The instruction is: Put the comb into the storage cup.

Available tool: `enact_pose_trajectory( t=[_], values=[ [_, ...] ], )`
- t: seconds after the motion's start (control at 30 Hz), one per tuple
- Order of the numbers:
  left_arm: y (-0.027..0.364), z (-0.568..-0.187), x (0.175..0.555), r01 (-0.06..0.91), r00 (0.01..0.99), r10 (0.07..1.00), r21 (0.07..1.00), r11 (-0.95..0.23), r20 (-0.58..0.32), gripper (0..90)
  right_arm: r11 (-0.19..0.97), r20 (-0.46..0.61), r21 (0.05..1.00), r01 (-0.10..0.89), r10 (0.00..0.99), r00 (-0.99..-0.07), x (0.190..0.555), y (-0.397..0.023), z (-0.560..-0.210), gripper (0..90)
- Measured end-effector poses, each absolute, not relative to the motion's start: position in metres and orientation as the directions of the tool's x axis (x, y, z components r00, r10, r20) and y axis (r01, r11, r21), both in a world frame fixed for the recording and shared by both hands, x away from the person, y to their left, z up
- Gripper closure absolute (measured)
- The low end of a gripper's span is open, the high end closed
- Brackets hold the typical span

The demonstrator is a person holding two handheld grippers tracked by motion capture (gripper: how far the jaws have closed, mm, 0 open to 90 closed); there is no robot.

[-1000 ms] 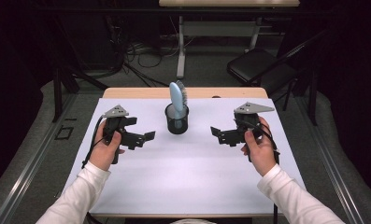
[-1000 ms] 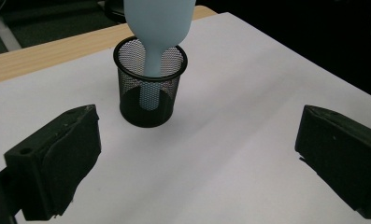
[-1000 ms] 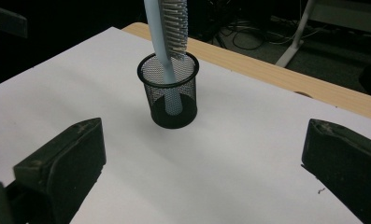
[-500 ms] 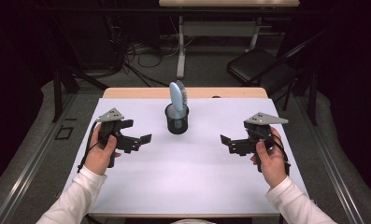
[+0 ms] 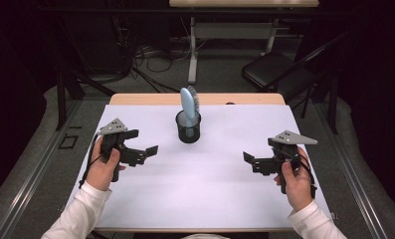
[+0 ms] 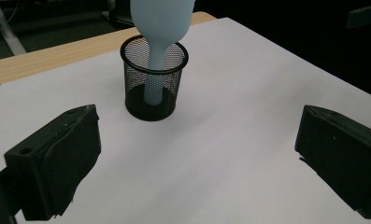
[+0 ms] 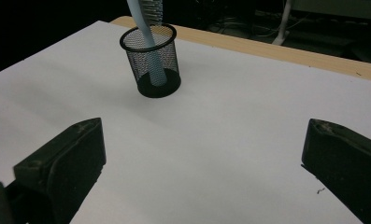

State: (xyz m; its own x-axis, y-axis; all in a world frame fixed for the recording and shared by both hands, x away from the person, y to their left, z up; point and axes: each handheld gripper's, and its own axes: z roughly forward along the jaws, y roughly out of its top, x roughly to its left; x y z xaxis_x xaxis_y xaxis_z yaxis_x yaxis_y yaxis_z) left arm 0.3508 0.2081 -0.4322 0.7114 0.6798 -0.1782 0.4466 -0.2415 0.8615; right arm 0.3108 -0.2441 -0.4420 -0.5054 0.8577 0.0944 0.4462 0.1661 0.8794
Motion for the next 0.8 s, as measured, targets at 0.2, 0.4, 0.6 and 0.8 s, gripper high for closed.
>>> enact_pose_trajectory(
  t=[0.2,0.4,0.6,0.8],
  values=[
    [0.212,-0.436,0.349,0.441,0.708,0.685,0.865,-0.238,-0.172,0.5,0.143,0.110,0.880,0.452,0.866,-0.488,0.304,-0.253,-0.448,0.0],
    [0.218,-0.439,0.348,0.438,0.702,0.693,0.867,-0.237,-0.165,0.5,0.136,0.114,0.875,0.465,0.875,-0.470,0.302,-0.259,-0.456,0.0],
    [0.224,-0.444,0.347,0.435,0.696,0.699,0.872,-0.225,-0.167,0.5,0.140,0.104,0.872,0.468,0.883,-0.459,0.299,-0.262,-0.462,0.0],
    [0.231,-0.449,0.343,0.431,0.689,0.705,0.877,-0.212,-0.168,0.5,0.142,0.094,0.875,0.462,0.888,-0.450,0.295,-0.268,-0.466,0.0]
  ],
)
